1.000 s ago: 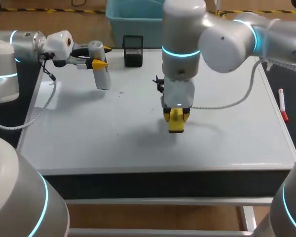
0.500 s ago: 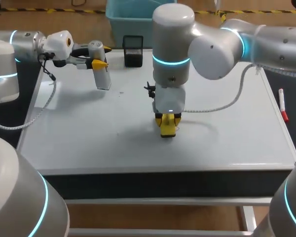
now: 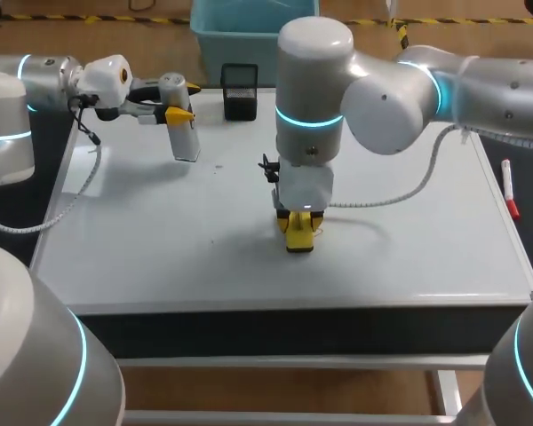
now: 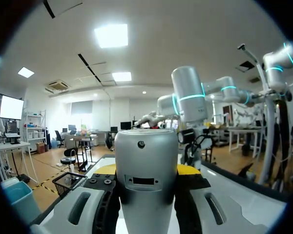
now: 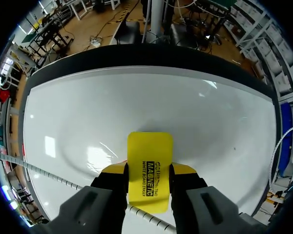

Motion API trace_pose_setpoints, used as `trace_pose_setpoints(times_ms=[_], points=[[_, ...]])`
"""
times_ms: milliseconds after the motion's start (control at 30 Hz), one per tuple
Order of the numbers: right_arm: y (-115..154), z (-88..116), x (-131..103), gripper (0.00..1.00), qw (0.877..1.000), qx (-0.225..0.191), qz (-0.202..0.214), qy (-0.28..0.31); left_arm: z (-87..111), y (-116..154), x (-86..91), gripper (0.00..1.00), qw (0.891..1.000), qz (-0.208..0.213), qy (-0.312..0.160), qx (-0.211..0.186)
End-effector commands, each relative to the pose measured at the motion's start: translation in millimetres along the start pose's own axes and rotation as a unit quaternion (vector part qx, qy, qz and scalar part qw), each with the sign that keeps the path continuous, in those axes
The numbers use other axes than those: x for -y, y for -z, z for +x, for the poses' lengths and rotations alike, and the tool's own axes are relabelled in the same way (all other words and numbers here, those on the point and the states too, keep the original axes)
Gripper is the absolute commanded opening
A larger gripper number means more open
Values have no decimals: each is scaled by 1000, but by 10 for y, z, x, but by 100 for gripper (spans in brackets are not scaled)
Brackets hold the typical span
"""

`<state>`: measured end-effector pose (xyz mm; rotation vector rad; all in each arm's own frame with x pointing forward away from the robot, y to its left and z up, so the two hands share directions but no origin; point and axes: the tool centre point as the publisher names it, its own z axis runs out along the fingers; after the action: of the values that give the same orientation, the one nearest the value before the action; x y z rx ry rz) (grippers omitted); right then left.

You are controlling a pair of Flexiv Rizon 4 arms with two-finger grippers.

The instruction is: Pick up the inspection probe, press it on each red-marked spot on the whiteboard one by one, put down the probe, pick up the eraser, and wipe off all the red marks.

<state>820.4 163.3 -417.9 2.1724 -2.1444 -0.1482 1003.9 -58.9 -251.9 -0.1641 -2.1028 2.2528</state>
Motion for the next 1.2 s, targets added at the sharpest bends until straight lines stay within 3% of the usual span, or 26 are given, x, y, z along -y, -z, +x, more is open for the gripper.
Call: trace_pose_setpoints(times_ms=[33,300,1200], points=[[1,15,12,0,1000,-1,0,0,9,-4,13,0,1000,-1,0,1],[-35,125,18,0,1000,0,-2,-16,9,-4,13,0,1000,-1,0,1],[-53,807,58,0,995,-7,-1,-98,9,-4,13,0,1000,-1,0,1]])
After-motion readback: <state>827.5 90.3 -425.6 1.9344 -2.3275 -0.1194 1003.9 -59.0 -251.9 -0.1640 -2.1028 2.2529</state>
